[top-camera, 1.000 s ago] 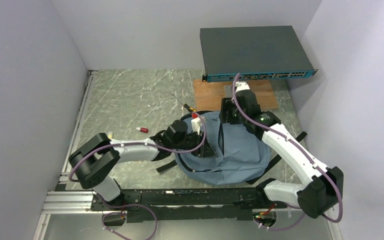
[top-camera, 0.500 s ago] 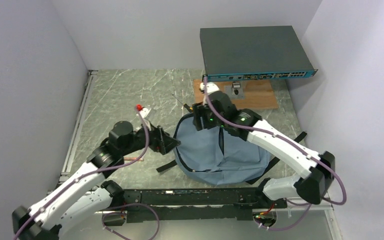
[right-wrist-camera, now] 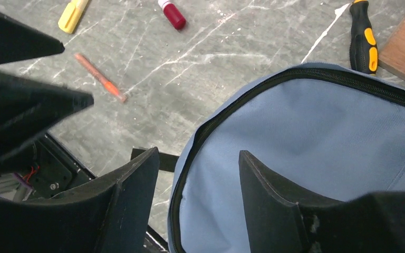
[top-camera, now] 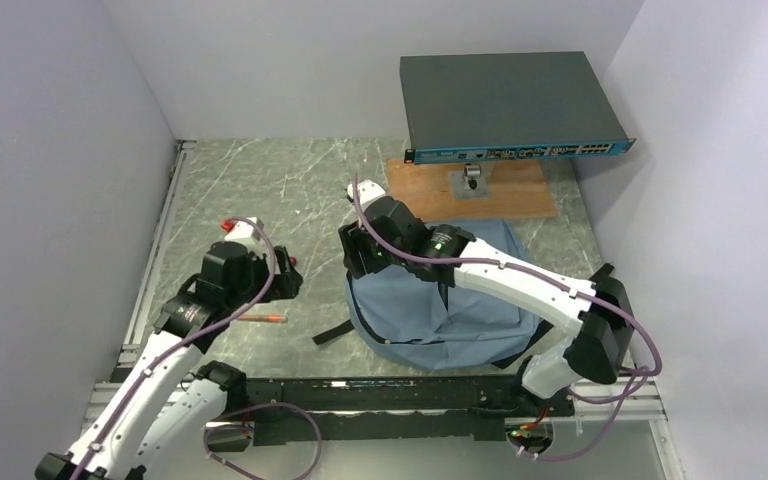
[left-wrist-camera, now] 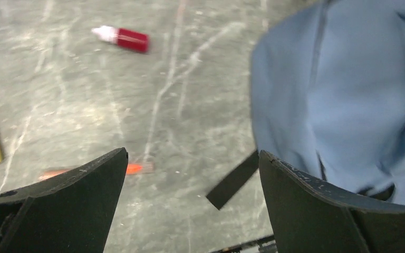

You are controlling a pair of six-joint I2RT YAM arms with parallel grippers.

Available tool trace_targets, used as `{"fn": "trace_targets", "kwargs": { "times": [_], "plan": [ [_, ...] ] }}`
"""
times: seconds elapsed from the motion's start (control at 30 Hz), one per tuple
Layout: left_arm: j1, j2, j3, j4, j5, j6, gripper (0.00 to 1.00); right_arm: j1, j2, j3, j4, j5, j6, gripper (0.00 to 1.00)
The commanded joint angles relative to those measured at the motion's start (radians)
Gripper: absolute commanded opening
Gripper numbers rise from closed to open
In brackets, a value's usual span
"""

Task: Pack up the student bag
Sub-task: Pick up the stationery from the center of the board.

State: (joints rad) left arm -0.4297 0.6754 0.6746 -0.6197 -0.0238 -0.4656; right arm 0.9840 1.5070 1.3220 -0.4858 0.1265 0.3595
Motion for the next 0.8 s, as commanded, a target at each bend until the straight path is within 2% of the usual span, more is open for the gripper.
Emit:
{"fn": "trace_targets", "kwargs": {
  "times": [0.0, 0.13, 0.3, 0.43, 0.63, 0.77],
  "plan": [
    [0.166, 0.036, -0.030, 0.018, 0.039, -0.044, 1.00, 0.001, -0.071, -0.042, 0.088, -0.011, -0.019, 0.60],
    [0.394, 0.127, -0.034, 0.052, 0.112, -0.039, 1.00, -0.001, -0.088, -0.074, 0.132, -0.052, -0.053, 0.60],
    [0.655, 0.321, 0.009, 0.063, 0.176, -0.017, 1.00, -0.001, -0.103, -0.130, 0.190, -0.122, -0.072, 0.61],
    [0.808, 0.474, 0.047, 0.070, 0.210, 0.005, 1.00, -0.007, -0.135, -0.184, 0.225, -0.186, -0.088, 0.61],
    [0.827, 0.649, 0.170, 0.033, 0.128, 0.109, 0.96, -0.036, -0.197, -0.236, 0.246, -0.242, -0.123, 0.62],
    [0.789, 0.760, 0.210, 0.002, -0.057, 0.185, 0.95, -0.065, -0.237, -0.278, 0.279, -0.255, -0.120, 0.62]
  ]
}}
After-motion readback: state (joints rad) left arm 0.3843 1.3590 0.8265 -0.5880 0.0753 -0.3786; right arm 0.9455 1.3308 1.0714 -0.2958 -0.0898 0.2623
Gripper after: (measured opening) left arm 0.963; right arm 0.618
